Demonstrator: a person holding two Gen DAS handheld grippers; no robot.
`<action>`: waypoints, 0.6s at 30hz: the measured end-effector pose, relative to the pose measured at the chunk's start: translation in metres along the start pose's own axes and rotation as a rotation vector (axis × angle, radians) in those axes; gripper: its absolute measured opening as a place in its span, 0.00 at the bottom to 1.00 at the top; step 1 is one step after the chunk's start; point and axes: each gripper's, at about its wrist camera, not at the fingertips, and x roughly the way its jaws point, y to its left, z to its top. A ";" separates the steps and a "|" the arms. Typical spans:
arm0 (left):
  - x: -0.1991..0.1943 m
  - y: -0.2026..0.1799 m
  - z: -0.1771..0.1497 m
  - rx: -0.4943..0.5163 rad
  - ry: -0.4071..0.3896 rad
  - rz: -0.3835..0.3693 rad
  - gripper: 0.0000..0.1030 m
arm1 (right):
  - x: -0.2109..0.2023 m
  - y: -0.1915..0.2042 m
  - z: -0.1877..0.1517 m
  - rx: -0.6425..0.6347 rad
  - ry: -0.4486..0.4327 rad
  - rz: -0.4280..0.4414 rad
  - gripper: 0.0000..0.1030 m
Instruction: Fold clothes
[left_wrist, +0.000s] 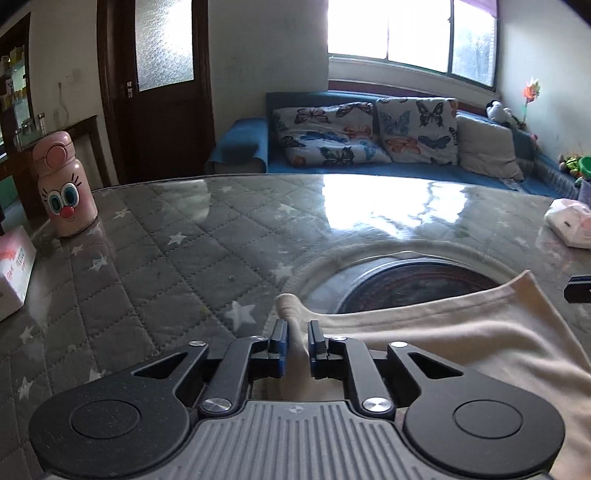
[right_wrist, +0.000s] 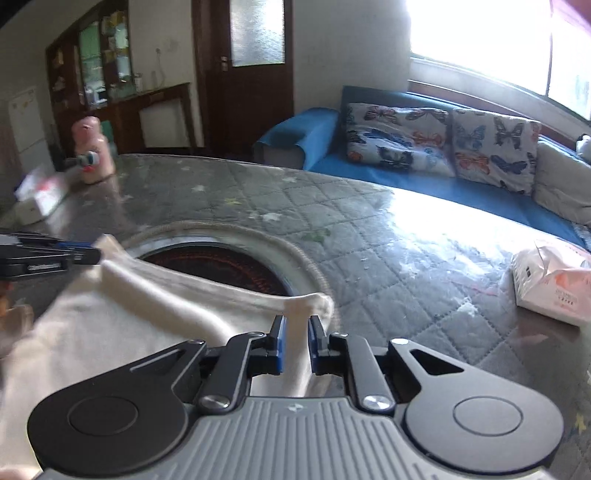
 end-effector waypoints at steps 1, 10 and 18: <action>-0.005 -0.002 -0.002 0.006 -0.001 -0.015 0.17 | -0.005 0.003 -0.002 -0.010 0.006 0.020 0.19; -0.062 -0.045 -0.049 0.122 0.034 -0.244 0.20 | -0.042 0.061 -0.043 -0.201 0.097 0.215 0.27; -0.097 -0.061 -0.091 0.113 0.104 -0.461 0.27 | -0.062 0.088 -0.058 -0.283 0.201 0.323 0.27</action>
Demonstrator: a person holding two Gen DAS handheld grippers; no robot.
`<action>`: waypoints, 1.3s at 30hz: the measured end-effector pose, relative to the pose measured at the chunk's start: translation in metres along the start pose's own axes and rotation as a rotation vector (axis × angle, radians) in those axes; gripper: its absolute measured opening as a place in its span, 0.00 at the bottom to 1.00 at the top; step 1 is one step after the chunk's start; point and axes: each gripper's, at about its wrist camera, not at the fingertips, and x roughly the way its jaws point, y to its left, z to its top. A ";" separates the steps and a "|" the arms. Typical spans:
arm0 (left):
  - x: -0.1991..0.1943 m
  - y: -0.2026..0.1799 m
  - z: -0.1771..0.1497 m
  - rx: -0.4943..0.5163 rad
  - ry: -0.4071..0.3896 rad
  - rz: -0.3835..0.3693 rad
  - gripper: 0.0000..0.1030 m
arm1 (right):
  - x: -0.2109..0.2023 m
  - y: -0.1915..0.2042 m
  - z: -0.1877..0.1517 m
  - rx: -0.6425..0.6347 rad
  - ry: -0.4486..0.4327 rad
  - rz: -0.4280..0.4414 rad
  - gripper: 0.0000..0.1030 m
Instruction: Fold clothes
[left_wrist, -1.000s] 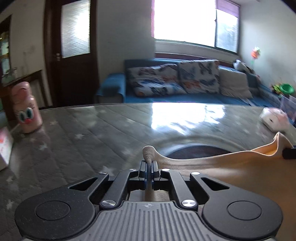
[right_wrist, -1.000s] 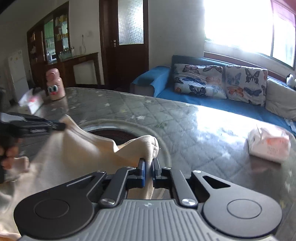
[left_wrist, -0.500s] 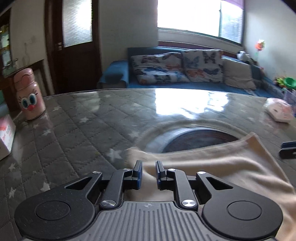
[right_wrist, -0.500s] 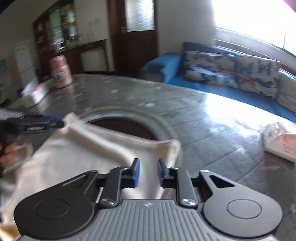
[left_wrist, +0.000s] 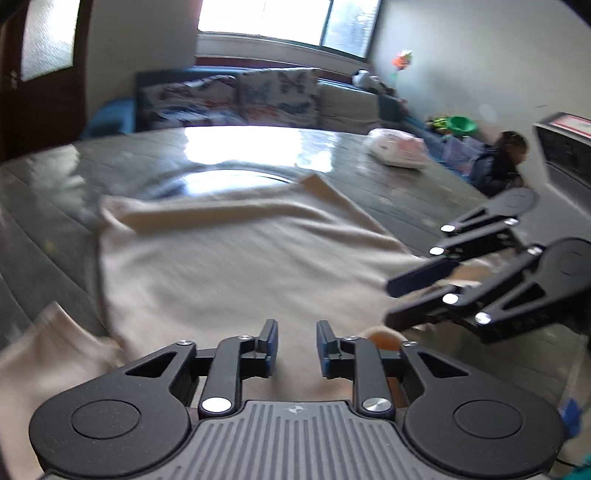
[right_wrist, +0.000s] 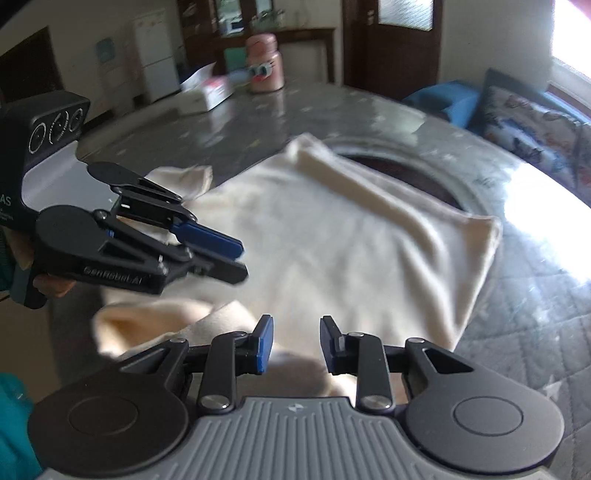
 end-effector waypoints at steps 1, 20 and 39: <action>-0.003 -0.002 -0.004 -0.004 0.001 -0.026 0.27 | -0.004 0.002 -0.002 -0.006 0.011 0.015 0.27; -0.050 -0.046 -0.031 0.138 -0.009 -0.222 0.41 | -0.076 0.035 -0.054 -0.002 0.017 -0.032 0.27; 0.011 -0.057 -0.007 0.064 0.002 -0.159 0.41 | -0.055 0.030 -0.085 0.126 -0.064 -0.055 0.27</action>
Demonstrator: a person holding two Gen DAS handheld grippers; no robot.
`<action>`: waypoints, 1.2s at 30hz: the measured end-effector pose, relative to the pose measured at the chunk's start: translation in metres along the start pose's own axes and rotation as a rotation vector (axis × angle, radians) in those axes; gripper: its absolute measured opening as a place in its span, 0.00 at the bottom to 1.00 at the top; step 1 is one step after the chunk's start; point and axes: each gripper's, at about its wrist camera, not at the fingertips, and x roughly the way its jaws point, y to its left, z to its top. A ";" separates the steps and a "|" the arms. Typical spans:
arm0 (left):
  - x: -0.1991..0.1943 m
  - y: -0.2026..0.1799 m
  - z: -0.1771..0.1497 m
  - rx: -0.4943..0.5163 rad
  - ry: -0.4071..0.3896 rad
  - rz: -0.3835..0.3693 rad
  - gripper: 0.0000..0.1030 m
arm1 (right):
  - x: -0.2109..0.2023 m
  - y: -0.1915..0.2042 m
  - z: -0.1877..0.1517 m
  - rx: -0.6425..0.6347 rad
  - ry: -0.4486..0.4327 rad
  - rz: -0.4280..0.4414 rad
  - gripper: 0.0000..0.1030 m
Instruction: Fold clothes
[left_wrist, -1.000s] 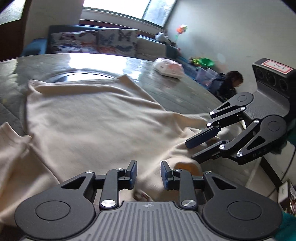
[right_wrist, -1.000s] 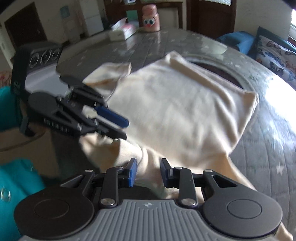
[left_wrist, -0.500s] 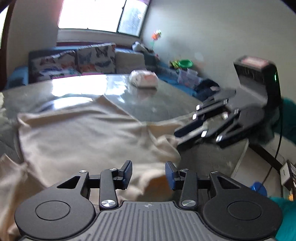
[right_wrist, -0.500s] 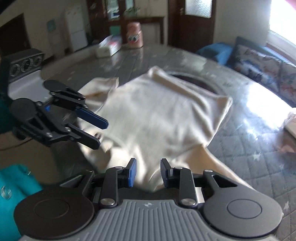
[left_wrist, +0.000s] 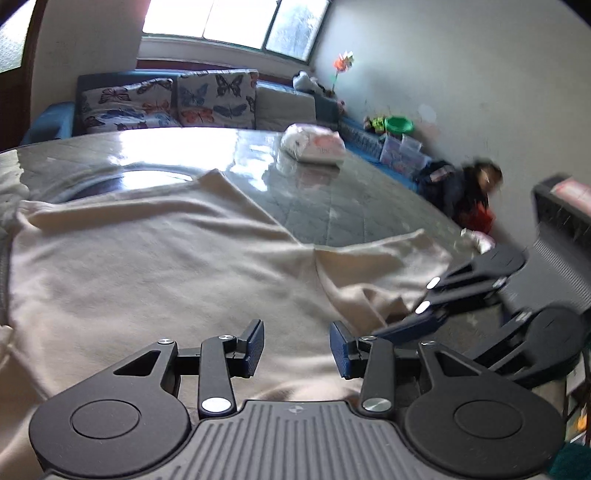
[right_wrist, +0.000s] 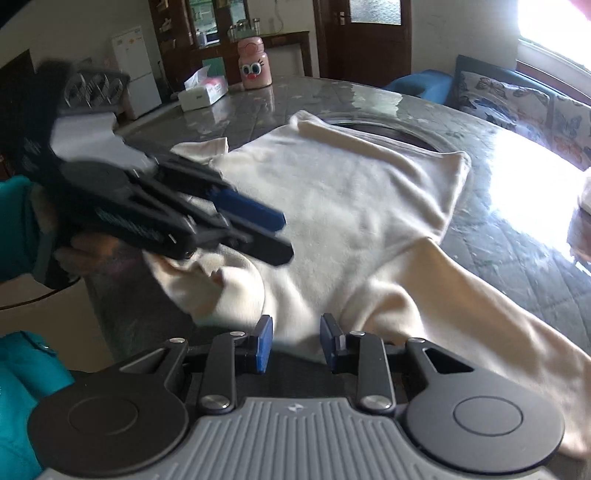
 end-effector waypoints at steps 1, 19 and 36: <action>0.003 -0.002 -0.002 0.008 0.011 0.000 0.41 | -0.004 -0.001 -0.001 0.006 -0.005 -0.001 0.27; 0.019 -0.037 0.004 0.105 0.020 -0.032 0.41 | -0.064 -0.136 -0.064 0.459 -0.108 -0.570 0.37; 0.032 -0.054 -0.001 0.157 0.050 -0.062 0.41 | -0.067 -0.152 -0.076 0.525 -0.117 -0.531 0.08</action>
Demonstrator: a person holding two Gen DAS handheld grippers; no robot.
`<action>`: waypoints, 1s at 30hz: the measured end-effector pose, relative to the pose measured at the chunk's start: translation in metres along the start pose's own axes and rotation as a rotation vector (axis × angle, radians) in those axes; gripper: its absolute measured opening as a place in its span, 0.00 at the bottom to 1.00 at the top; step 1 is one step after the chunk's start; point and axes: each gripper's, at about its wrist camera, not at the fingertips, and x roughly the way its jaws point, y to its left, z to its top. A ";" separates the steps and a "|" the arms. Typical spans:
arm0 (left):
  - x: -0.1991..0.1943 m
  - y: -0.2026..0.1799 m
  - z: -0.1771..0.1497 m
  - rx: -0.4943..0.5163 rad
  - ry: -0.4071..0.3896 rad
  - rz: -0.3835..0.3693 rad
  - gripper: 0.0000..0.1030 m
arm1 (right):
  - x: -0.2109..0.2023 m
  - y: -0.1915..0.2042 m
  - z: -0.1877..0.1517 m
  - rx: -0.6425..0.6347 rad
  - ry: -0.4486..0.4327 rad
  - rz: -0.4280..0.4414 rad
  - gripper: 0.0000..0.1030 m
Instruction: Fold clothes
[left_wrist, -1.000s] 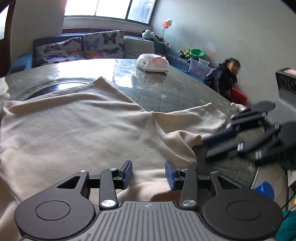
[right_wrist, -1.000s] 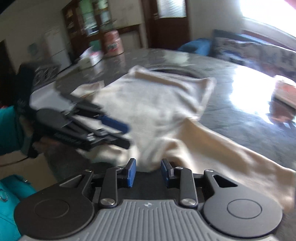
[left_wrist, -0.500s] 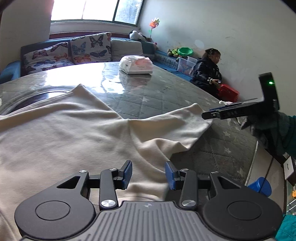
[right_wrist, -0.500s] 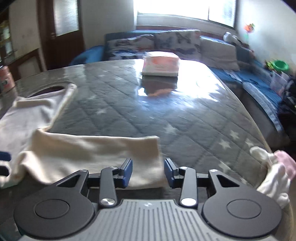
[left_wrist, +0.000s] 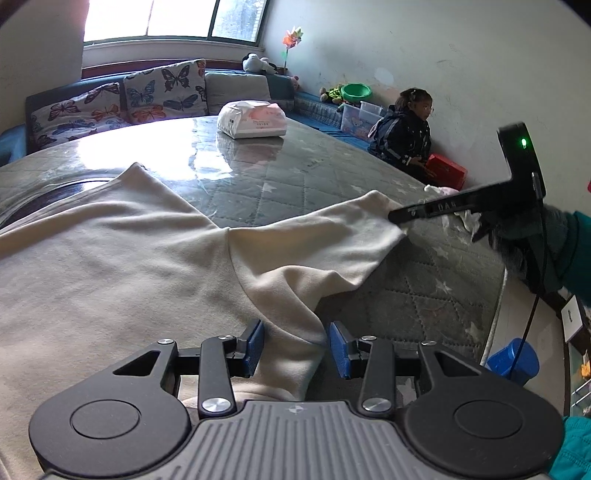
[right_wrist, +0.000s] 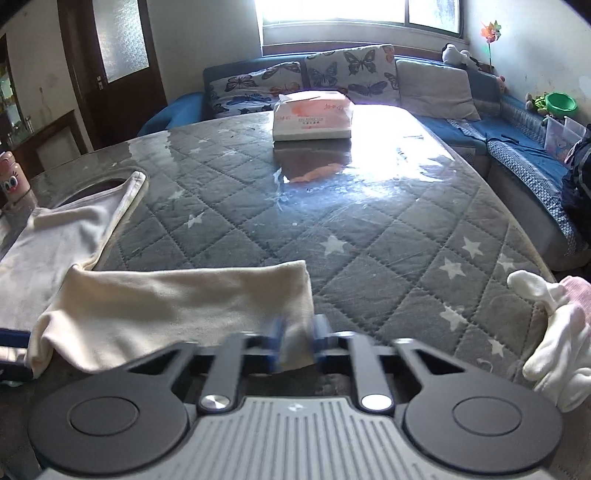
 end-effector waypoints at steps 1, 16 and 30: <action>0.000 -0.001 0.000 0.005 0.001 -0.002 0.42 | -0.001 0.003 0.002 -0.028 -0.012 -0.026 0.07; 0.001 -0.004 -0.003 0.043 0.006 -0.028 0.47 | 0.025 0.014 0.020 -0.182 -0.039 -0.160 0.15; -0.049 0.035 0.000 -0.097 -0.116 0.153 0.47 | 0.027 0.058 0.030 -0.131 -0.041 0.086 0.25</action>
